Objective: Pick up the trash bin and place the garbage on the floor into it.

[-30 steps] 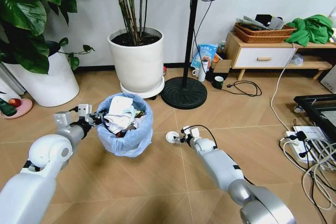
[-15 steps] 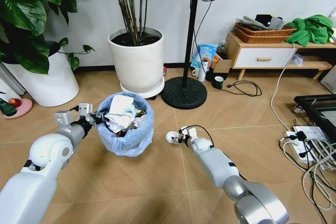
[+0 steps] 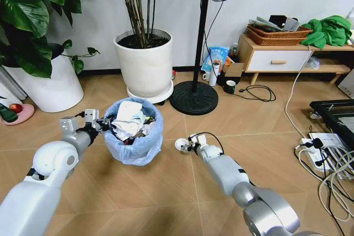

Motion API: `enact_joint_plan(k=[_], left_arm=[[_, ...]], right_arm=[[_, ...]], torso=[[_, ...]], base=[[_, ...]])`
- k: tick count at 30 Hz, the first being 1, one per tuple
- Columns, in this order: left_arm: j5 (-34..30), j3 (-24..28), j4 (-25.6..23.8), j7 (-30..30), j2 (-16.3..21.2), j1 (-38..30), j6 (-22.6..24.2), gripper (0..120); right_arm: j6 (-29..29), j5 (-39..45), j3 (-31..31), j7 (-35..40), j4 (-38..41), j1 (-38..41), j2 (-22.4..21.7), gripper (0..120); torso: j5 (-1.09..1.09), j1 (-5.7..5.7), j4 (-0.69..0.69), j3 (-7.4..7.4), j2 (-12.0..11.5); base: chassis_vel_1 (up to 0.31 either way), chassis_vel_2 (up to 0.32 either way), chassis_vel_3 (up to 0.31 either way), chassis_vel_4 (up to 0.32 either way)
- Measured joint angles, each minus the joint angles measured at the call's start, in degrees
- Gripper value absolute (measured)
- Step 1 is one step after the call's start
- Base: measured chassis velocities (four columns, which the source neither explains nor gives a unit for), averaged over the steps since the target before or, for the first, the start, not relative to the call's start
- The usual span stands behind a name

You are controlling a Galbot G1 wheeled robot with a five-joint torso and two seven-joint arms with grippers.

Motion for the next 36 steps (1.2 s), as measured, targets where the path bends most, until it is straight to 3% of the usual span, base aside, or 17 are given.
enact_joint_plan(k=[9, 15, 19, 24, 26, 28, 30, 32, 36], left_arm=[[0.0, 0.11, 0.04, -0.09, 0.07, -0.38, 0.01, 0], [0.0, 0.13, 0.04, -0.09, 0.04, -0.4, 0.03, 0], [-0.05, 0.16, -0.01, -0.04, 0.04, -0.36, 0.02, 0], [-0.08, 0.16, -0.02, -0.03, 0.08, -0.37, 0.02, 0], [-0.09, 0.16, -0.06, 0.0, 0.09, -0.37, 0.02, 0], [-0.09, 0.16, -0.08, 0.01, 0.09, -0.37, 0.02, 0], [-0.09, 0.16, -0.11, 0.04, 0.05, -0.33, 0.02, 0], [-0.09, 0.16, -0.11, 0.04, 0.05, -0.31, 0.02, 0], [-0.09, 0.08, -0.12, 0.08, 0.11, -0.24, 0.02, 0]], right_arm=[[-0.15, 0.14, 0.14, 0.01, -1.46, 0.65, 0.5, 100], [0.11, 0.46, 0.24, -0.02, -1.97, 0.76, 0.74, 87], [0.41, 0.7, 0.29, -0.1, -2.44, 0.91, 0.81, 67], [0.48, 0.82, 0.32, -0.16, -2.63, 0.97, 0.8, 54], [0.6, 0.84, 0.34, -0.27, -2.84, 0.99, 0.79, 43], [0.62, 0.84, 0.35, -0.28, -2.88, 1.0, 0.8, 41], [0.81, 0.86, 0.39, -0.51, -3.08, 1.01, 0.84, 28], [0.84, 0.86, 0.39, -0.55, -3.12, 1.01, 0.85, 27], [0.94, 0.92, 0.41, -0.72, -3.18, 1.01, 0.86, 8]], torso=[[0.0, 0.0, 0.0, 0.0, 0.0], [0.01, 0.0, 0.0, 0.0, 0.0], [0.0, 0.0, 0.0, 0.0, 0.0], [0.0, 0.0, 0.0, 0.0, 0.0], [0.0, 0.0, 0.0, 0.0, 0.0], [0.0, 0.0, 0.0, 0.0, 0.0], [0.0, 0.0, 0.0, 0.0, 0.0], [0.01, 0.0, 0.0, 0.0, 0.0], [0.0, 0.0, 0.0, 0.0, 0.0]], base=[[0.0, 0.0, 0.0, 0.0], [0.0, 0.0, 0.0, 0.0], [0.0, 0.0, 0.0, 0.0], [0.0, 0.0, 0.0, 0.0], [0.0, 0.0, 0.0, 0.0], [0.0, 0.0, 0.0, 0.0], [0.0, 0.0, 0.0, 0.0], [0.0, 0.0, 0.0, 0.0], [0.0, 0.0, 0.0, 0.0]])
